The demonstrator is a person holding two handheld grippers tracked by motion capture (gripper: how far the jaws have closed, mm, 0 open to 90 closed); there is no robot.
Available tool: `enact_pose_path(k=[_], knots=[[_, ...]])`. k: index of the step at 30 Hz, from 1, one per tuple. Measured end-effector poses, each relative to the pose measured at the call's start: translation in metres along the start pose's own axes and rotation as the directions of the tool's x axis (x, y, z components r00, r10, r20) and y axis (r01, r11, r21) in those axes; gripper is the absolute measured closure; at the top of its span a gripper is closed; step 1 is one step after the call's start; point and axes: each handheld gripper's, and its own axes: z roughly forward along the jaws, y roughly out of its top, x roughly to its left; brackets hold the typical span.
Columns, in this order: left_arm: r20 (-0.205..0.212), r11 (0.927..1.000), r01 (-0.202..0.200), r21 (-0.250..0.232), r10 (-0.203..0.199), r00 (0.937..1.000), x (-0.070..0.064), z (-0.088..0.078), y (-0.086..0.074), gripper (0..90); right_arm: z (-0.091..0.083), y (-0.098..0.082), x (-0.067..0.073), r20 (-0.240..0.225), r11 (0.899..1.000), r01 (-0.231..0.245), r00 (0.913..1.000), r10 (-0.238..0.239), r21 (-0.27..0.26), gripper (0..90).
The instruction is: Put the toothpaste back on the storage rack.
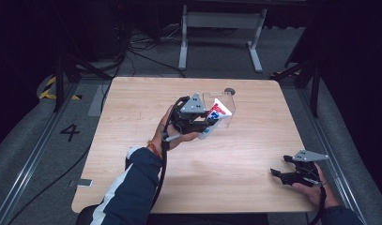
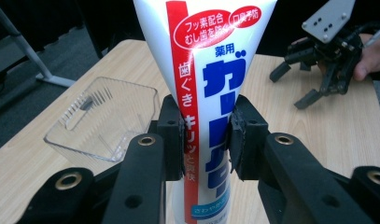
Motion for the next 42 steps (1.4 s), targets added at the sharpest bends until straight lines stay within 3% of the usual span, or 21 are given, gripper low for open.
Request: enact_pose_path(k=[11,28,42], knots=[[-0.013,0.9993,0.002,-0.036,-0.002,0.9999,0.013,0.002,0.017,70.1,0.000,0.000,0.000,0.000,1.000,0.000,1.0000,0.000,0.000,15.8],[-0.042,0.9975,0.040,-0.059,-0.042,0.9982,0.034,0.018,0.030,69.9,0.000,0.000,0.000,-0.001,1.000,0.000,1.0000,0.000,0.000,15.9],[-0.054,0.9964,0.050,-0.068,-0.054,0.9971,0.042,0.032,0.037,70.0,0.000,0.000,0.000,-0.001,1.000,0.001,1.0000,-0.001,0.000,15.8]])
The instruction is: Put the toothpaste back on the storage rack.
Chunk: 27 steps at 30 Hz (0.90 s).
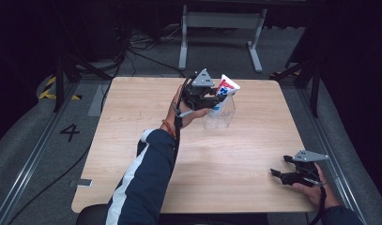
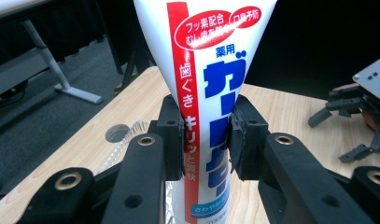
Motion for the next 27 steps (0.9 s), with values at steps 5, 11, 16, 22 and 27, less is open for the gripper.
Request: enact_pose_path(k=[5,11,16,22,27], knots=[[-0.009,0.9999,-0.001,-0.014,0.001,1.0000,0.002,0.003,0.003,69.9,0.000,0.000,0.000,-0.001,1.000,0.000,1.0000,0.000,0.000,15.9],[-0.011,0.9998,0.010,-0.017,-0.011,0.9999,0.004,0.009,0.006,69.8,0.000,0.000,0.000,-0.001,1.000,0.000,1.0000,0.000,0.000,15.8],[-0.010,0.9993,0.021,-0.032,-0.022,0.9997,0.008,0.015,0.005,69.7,0.000,0.000,0.000,0.000,1.000,0.002,1.0000,-0.002,-0.001,15.9],[-0.019,0.9988,0.028,-0.040,-0.029,0.9994,0.009,0.021,0.005,69.6,0.000,0.000,0.000,0.000,1.000,0.002,1.0000,-0.002,-0.001,15.9],[-0.027,0.9976,0.031,-0.062,-0.033,0.9991,0.014,0.026,0.004,69.6,0.000,0.000,0.000,0.000,1.000,0.002,1.0000,-0.002,-0.001,15.9]])
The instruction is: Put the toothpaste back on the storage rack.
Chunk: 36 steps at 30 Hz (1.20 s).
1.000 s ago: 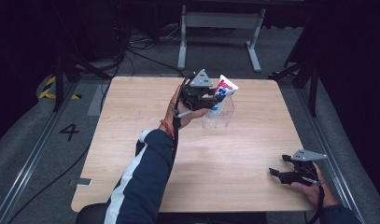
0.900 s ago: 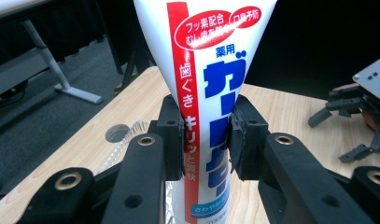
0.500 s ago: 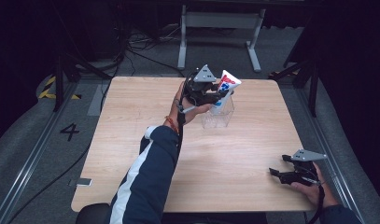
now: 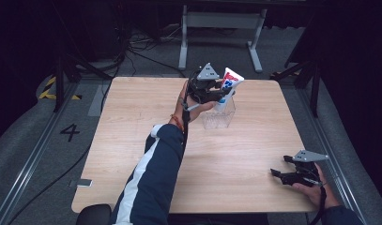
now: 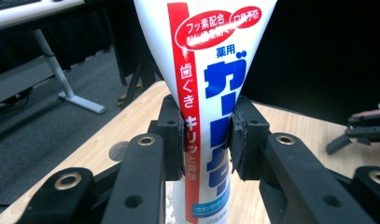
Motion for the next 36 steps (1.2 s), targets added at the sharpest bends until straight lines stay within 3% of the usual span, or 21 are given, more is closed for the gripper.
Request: enact_pose_path(k=[11,13,22,36], knots=[[-0.032,0.9997,0.020,0.010,-0.020,0.9993,0.010,0.016,-0.009,69.5,0.000,0.000,0.000,-0.001,1.000,0.000,1.0000,0.000,0.000,15.9],[-0.028,0.9993,0.036,0.003,-0.036,0.9989,0.012,0.018,-0.011,69.5,0.000,0.000,0.000,-0.001,1.000,0.000,1.0000,0.000,0.000,15.9],[-0.023,0.9994,0.034,-0.003,-0.034,0.9991,0.017,0.023,-0.019,69.3,0.000,0.000,0.000,-0.001,1.000,0.000,1.0000,0.000,0.000,15.9],[-0.079,0.9964,0.082,0.021,-0.080,0.9937,0.029,0.032,-0.042,69.3,0.000,0.000,0.000,-0.001,1.000,-0.001,1.0000,0.001,0.001,15.9]])
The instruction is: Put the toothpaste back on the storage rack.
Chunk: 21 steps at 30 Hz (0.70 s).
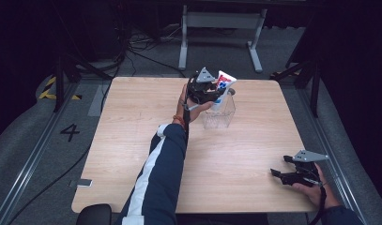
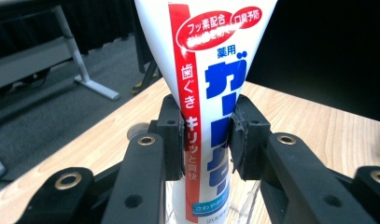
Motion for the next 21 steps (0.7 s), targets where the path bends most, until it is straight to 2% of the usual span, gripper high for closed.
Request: enact_pose_path(k=[2,9,13,14,18,21], knots=[[-0.001,0.9999,0.014,-0.004,-0.014,0.9999,0.003,0.000,-0.003,69.3,0.000,0.000,0.000,-0.001,1.000,-0.001,1.0000,0.001,0.000,15.9],[-0.012,0.9996,0.027,-0.011,-0.027,0.9996,0.005,0.001,-0.008,69.2,0.000,0.000,0.000,-0.002,1.000,0.001,1.0000,-0.001,0.000,16.0],[-0.023,0.9999,0.015,-0.002,-0.015,0.9996,0.005,0.004,-0.010,69.2,0.000,0.000,0.000,-0.003,1.000,0.003,1.0000,-0.003,0.001,16.0],[-0.018,0.9996,0.026,-0.005,-0.026,0.9995,0.005,0.004,-0.012,69.2,0.000,0.000,0.000,-0.003,1.000,0.003,1.0000,-0.003,0.001,16.1],[-0.030,0.9998,0.020,0.006,-0.020,0.9993,0.006,0.005,-0.017,69.0,0.000,0.000,0.000,-0.005,1.000,0.004,1.0000,-0.004,0.001,16.0],[-0.024,0.9992,0.039,0.009,-0.039,0.9989,0.007,0.006,-0.024,68.9,0.000,0.000,0.000,-0.005,1.000,0.004,1.0000,-0.004,0.001,16.1]])
